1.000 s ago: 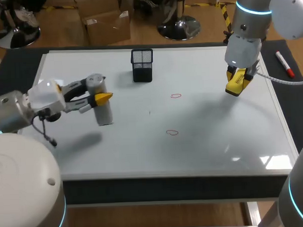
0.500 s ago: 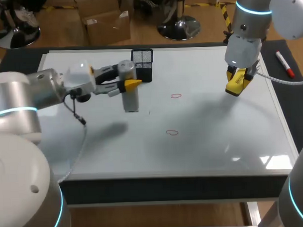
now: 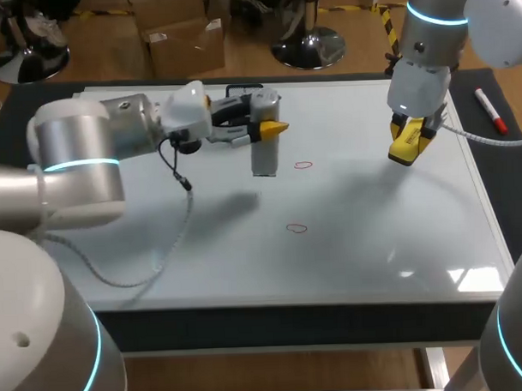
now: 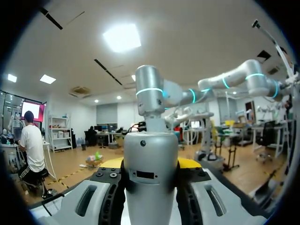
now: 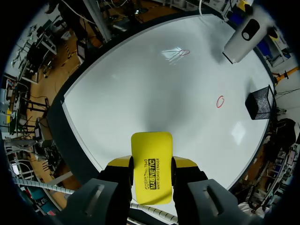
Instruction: Pick up the inspection probe, press it on each red-marked spot on the whiteboard one by one, put down the probe, pick up the eraser, and wipe off all the red marks.
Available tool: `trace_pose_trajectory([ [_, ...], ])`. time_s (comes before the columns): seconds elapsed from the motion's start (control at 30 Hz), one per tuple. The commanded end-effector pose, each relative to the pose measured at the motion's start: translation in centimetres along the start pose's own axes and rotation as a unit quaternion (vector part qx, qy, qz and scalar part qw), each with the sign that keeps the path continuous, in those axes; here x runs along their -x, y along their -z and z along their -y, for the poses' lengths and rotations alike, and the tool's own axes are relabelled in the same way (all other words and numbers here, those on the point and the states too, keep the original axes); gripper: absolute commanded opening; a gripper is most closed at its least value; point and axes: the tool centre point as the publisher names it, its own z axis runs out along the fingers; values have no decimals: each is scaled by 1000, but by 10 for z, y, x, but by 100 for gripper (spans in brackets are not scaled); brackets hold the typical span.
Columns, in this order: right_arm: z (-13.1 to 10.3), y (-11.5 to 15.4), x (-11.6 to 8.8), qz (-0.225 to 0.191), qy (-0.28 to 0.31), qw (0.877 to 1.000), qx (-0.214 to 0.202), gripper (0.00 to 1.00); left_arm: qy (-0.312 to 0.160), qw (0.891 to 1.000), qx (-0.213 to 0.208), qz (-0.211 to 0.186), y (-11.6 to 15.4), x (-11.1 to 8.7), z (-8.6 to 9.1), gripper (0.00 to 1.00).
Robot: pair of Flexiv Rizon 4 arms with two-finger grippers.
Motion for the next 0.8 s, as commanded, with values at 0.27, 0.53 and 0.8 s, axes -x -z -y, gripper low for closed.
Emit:
trace_pose_trajectory([
  [0.27,0,1,-1,0,1,1000,-1,0,3,1000,-10,-20,-42,26,-27,0],
  [0.53,0,1,-1,0,1,1000,-1,0,4,1000,-12,-28,-55,42,-39,0],
  [0.8,0,1,-1,0,1,1000,-1,0,14,999,-22,-30,-60,56,-54,0],
])
